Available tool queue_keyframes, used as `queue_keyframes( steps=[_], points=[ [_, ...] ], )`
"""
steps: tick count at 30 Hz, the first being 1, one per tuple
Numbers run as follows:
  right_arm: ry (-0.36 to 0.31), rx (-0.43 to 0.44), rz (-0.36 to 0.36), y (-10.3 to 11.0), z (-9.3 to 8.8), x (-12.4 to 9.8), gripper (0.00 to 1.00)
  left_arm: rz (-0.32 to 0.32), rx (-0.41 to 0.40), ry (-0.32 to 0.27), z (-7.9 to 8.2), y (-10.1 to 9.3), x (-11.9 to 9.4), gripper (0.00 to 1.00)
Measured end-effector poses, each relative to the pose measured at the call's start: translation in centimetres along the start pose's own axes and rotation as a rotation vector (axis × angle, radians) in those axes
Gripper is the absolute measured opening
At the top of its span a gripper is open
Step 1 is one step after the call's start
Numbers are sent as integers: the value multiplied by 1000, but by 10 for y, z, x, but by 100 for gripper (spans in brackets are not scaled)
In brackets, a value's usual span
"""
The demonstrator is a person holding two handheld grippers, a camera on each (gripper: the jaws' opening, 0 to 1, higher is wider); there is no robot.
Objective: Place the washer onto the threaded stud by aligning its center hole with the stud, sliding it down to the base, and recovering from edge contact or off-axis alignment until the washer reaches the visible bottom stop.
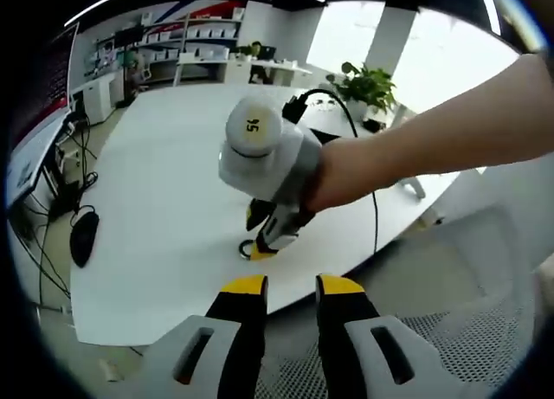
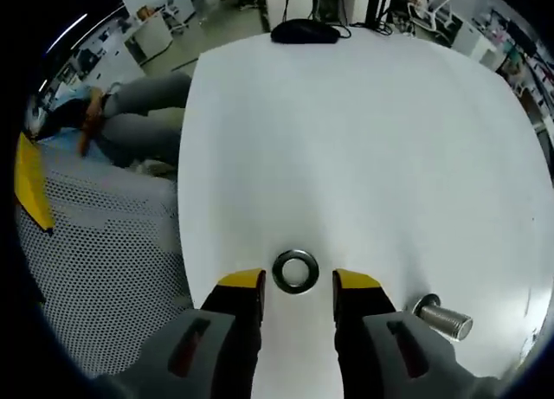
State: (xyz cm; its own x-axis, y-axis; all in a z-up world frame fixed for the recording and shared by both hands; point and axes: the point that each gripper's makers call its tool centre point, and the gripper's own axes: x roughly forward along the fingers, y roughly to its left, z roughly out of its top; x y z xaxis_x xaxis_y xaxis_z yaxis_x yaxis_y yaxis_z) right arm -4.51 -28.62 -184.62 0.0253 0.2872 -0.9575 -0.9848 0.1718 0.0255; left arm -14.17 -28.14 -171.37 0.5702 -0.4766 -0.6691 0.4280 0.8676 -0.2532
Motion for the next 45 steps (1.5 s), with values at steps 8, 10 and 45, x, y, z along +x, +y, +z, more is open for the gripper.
queue_keyframes(
  steps=[8, 10, 45],
  points=[
    [33, -60, -3, -2, -1, 10, 31, -5, 2, -2, 0, -1, 0, 20],
    [36, -84, -2, -2, -2, 10, 30, -4, 2, -2, 0, 0, 0, 20],
    [239, -153, -26, 0, -14, 0, 25, 6, -6, -16, 3, 1, 0, 19]
  ],
)
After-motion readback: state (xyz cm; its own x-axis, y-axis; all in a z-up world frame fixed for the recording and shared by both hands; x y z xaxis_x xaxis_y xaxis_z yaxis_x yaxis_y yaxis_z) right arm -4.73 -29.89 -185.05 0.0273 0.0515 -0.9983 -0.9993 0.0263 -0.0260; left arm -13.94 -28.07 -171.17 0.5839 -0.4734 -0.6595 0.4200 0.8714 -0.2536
